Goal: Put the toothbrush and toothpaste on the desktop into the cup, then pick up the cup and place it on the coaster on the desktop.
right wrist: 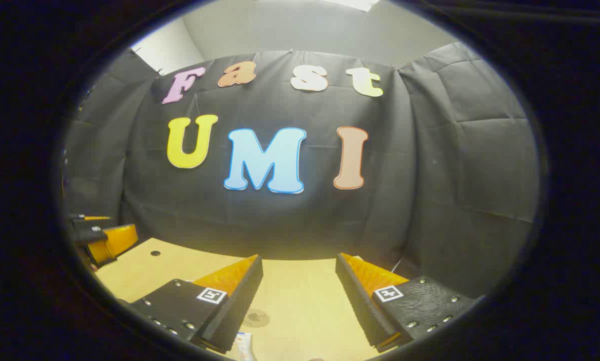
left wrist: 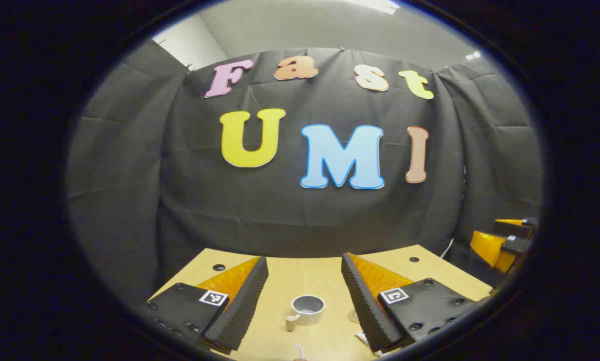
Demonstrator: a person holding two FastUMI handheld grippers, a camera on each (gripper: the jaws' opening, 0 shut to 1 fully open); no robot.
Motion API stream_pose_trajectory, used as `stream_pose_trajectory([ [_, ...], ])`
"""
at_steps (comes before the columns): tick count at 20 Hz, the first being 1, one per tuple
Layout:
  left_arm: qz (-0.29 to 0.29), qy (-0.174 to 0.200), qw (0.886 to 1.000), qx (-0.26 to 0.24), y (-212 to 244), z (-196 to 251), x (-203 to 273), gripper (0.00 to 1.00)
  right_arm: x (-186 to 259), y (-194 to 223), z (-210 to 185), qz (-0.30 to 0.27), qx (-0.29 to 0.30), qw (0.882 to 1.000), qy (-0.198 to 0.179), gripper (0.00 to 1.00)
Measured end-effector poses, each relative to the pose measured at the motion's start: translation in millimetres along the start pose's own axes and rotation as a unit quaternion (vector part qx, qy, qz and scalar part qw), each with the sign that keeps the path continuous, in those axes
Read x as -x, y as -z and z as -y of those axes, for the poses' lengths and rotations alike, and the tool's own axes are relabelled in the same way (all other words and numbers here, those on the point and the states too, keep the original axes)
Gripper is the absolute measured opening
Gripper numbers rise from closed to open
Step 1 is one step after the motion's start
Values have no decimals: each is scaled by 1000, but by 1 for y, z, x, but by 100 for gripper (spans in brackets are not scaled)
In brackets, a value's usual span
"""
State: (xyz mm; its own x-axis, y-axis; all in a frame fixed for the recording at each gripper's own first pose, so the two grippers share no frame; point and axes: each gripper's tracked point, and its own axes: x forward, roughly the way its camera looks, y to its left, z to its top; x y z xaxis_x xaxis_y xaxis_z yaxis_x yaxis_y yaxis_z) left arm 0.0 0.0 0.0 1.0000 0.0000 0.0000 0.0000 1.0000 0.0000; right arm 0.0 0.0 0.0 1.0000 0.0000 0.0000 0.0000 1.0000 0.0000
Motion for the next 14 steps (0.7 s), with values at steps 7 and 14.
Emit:
stream_pose_trajectory([
  [7,-14,10,1000,5,0,14,-22,100,-21,20,-23,-55,-42,997,-35,91],
  [14,-33,2,999,-18,8,23,-24,94,-29,43,-32,-94,-38,993,-57,91],
])
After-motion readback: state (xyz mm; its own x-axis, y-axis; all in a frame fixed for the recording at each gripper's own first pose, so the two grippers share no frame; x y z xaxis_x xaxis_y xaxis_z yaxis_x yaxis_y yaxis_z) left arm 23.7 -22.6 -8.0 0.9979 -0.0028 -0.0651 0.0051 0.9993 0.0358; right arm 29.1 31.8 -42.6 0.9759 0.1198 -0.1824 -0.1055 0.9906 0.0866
